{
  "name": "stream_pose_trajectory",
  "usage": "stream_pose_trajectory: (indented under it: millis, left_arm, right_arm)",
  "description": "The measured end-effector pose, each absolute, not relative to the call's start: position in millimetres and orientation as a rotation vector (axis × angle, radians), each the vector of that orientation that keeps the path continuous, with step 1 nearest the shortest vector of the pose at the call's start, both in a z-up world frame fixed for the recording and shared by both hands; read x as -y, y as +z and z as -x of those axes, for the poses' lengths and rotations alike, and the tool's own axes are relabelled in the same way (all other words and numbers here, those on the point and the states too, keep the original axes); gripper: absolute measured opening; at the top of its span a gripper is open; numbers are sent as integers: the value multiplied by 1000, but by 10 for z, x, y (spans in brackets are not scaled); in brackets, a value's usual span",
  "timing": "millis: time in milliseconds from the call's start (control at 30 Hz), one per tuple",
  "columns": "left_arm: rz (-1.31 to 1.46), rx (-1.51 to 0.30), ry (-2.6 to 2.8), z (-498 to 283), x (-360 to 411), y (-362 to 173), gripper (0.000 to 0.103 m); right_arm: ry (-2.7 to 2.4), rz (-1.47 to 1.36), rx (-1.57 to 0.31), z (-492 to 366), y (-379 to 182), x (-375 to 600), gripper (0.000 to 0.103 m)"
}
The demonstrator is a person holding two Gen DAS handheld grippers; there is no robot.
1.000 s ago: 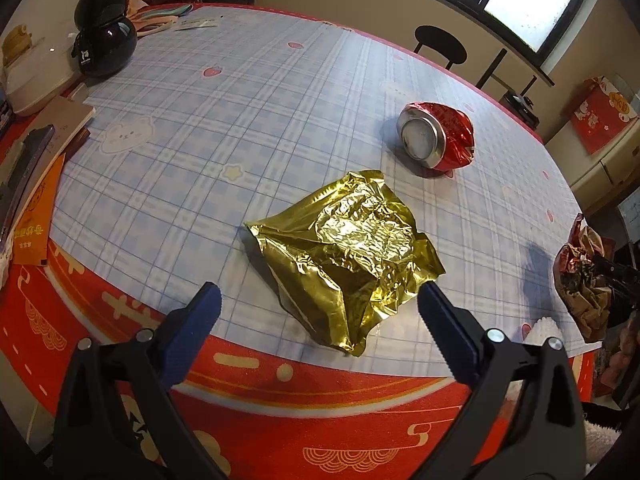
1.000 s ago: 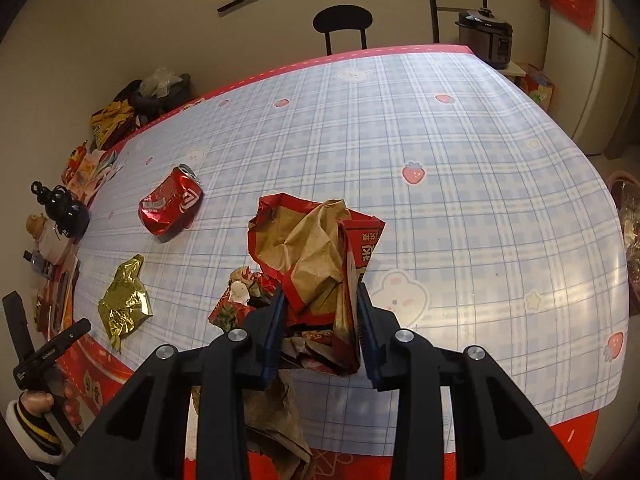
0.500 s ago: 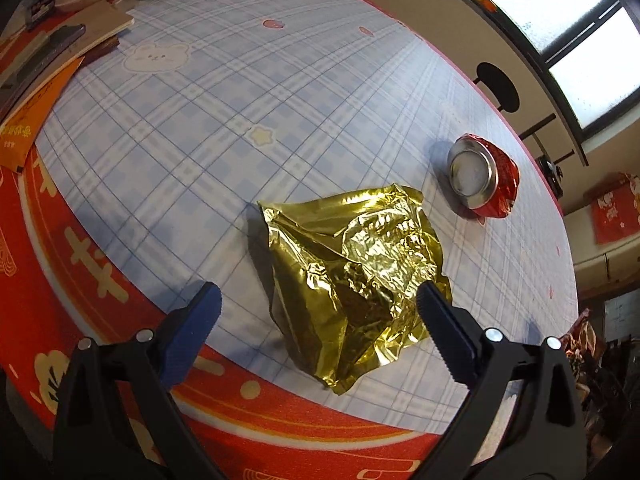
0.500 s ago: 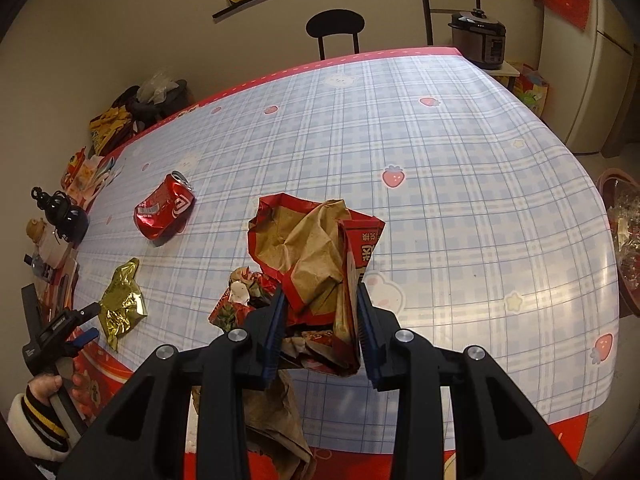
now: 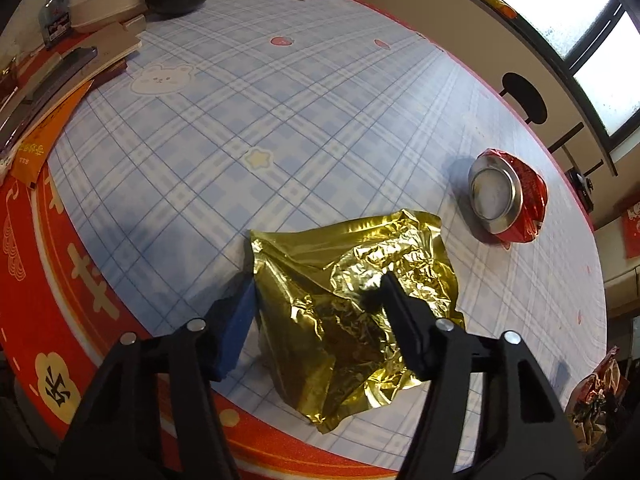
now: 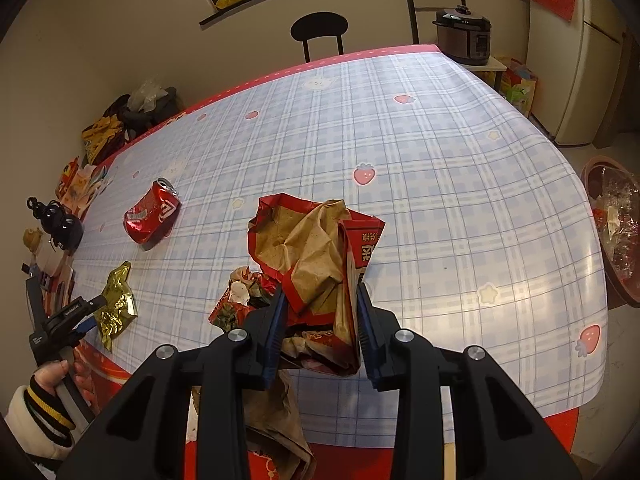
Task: Collect trash
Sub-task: 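Grasp the gold foil wrapper with the left tool while the right tool holds the paper bag, then carry the brown paper bag to the brown bin and open the right tool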
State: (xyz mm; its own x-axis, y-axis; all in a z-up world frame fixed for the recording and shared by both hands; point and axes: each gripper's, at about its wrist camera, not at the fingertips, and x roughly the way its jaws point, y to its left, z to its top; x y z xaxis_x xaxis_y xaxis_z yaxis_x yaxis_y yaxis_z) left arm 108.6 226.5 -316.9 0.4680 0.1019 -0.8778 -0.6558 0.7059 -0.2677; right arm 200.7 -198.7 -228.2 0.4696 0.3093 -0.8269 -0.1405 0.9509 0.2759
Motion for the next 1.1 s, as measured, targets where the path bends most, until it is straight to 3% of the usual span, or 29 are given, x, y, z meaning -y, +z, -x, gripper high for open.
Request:
stream_pose_trajectory:
  millis: [100,267,300,333,800,1100]
  left_arm:
    - [659,-959,491,-1075,-2277,-3121,36]
    - [616,-928,435,-1063,-2212,-2945,27]
    - [613,-922,423,-1050,-2195,-2915,7]
    - [605,-924,416,-1048,-2171,-2891,4]
    - [630,-860,309,-775,-1940,-2624,4]
    - [563,-758,201,-838,-1692,-2094,4]
  right_arm:
    - [274,-186,-1043,-2004,-2269,2014,33]
    - [278,-194,-1032,-2022,-2236,2016,33]
    - [281,-194,-1029,-2031,-2224,2013,33]
    - [286,-193,-1025,-2037,-2209,2012,33]
    - [322,-203,-994,-2062,-2099,2036,33]
    - [322,-230,-960,-2017,-2002,2174,33]
